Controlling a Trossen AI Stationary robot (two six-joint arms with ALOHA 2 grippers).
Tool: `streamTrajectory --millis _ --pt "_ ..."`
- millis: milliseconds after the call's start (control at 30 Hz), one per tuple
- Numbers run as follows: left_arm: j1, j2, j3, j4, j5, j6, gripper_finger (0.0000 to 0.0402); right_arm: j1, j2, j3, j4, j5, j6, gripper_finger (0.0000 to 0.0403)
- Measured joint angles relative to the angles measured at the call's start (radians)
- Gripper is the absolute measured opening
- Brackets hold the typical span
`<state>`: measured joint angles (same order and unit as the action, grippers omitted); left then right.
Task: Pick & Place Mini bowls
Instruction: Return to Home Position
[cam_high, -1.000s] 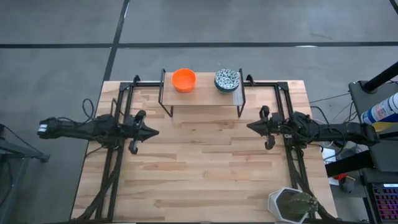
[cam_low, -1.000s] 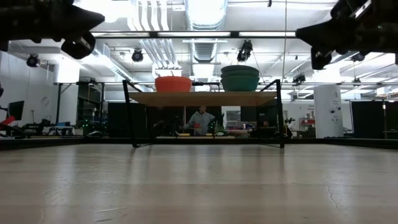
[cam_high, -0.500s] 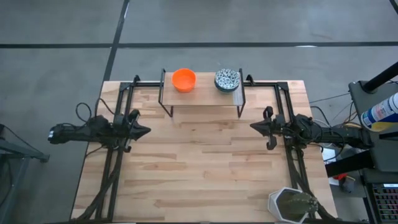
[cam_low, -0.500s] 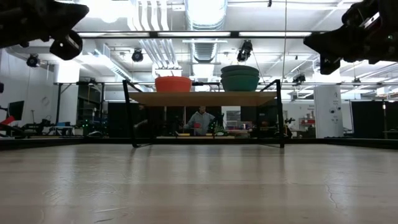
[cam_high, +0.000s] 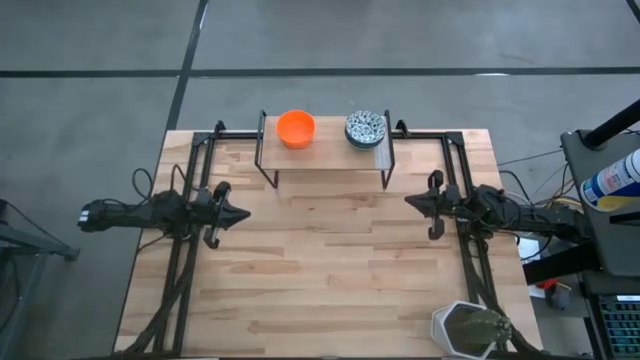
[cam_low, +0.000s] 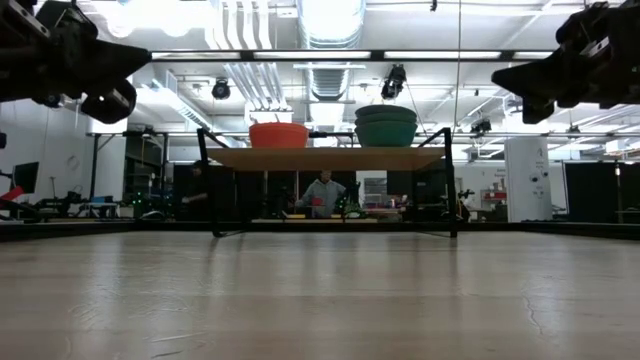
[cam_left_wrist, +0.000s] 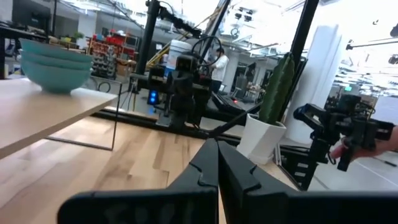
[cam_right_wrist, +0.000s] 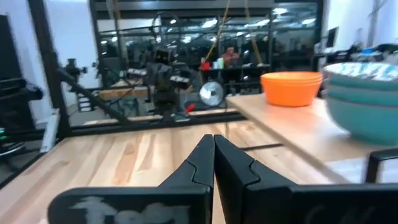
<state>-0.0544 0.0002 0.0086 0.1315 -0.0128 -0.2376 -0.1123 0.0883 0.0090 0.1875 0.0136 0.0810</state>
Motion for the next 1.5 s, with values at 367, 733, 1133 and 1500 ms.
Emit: streamTrajectory --millis 367,733,1133,1500 --pt "0.000 0.002 -0.001 0.000 -0.015 0.040 0.0000 0.001 -0.030 0.000 -0.088 0.016 0.020 0.0009" --pt "0.000 0.003 -0.002 -0.003 -0.015 0.026 0.0000 0.001 -0.013 0.000 -0.088 0.015 0.020 0.0009" --pt "-0.001 0.003 -0.002 -0.005 -0.014 0.025 0.0000 0.001 -0.013 0.000 -0.088 0.013 0.017 0.0009" --pt "-0.001 0.003 -0.003 -0.006 -0.014 0.025 0.0000 0.001 -0.013 0.000 -0.088 0.013 0.016 0.0009"
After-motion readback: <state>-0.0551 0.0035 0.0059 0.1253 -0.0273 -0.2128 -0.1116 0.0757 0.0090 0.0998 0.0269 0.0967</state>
